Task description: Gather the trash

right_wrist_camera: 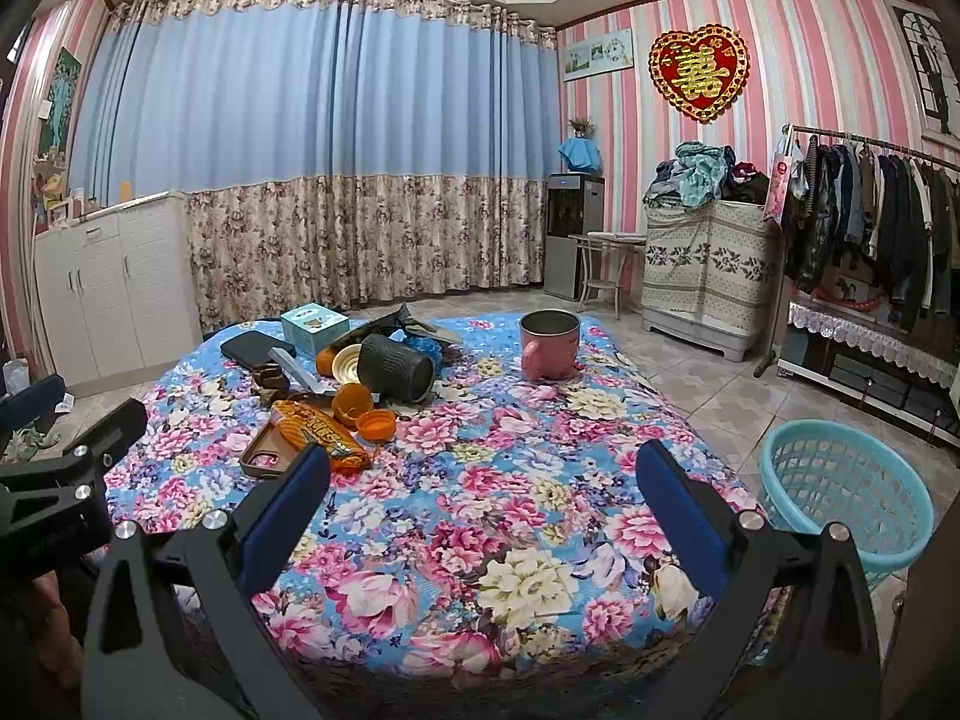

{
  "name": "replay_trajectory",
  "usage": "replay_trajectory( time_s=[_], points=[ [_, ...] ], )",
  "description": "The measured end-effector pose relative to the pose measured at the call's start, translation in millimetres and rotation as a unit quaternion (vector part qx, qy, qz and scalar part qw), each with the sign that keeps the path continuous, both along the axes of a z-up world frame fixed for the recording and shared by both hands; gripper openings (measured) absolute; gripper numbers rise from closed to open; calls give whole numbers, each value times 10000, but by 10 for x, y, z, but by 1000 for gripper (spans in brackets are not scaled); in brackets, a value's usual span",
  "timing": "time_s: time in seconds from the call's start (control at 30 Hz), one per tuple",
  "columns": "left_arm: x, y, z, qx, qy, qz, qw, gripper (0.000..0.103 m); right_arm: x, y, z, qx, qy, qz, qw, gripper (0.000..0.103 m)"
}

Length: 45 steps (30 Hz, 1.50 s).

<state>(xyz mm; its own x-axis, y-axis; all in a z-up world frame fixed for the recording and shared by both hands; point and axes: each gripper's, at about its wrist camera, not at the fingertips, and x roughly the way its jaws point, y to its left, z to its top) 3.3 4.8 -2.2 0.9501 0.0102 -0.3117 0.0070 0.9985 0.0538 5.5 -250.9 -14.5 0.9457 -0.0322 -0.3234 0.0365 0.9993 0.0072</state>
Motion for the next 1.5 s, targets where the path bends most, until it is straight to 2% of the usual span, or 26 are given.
replay_trajectory(
  time_s=[0.9, 1.5],
  points=[
    [30, -4, -33, 37, 55, 25, 10000, 98, 2, -65, -15, 50, -20, -77, 10000, 99],
    [136, 86, -39, -117, 243, 110, 9996, 98, 28, -101, -4, 103, 56, -142, 9998, 99]
  ],
)
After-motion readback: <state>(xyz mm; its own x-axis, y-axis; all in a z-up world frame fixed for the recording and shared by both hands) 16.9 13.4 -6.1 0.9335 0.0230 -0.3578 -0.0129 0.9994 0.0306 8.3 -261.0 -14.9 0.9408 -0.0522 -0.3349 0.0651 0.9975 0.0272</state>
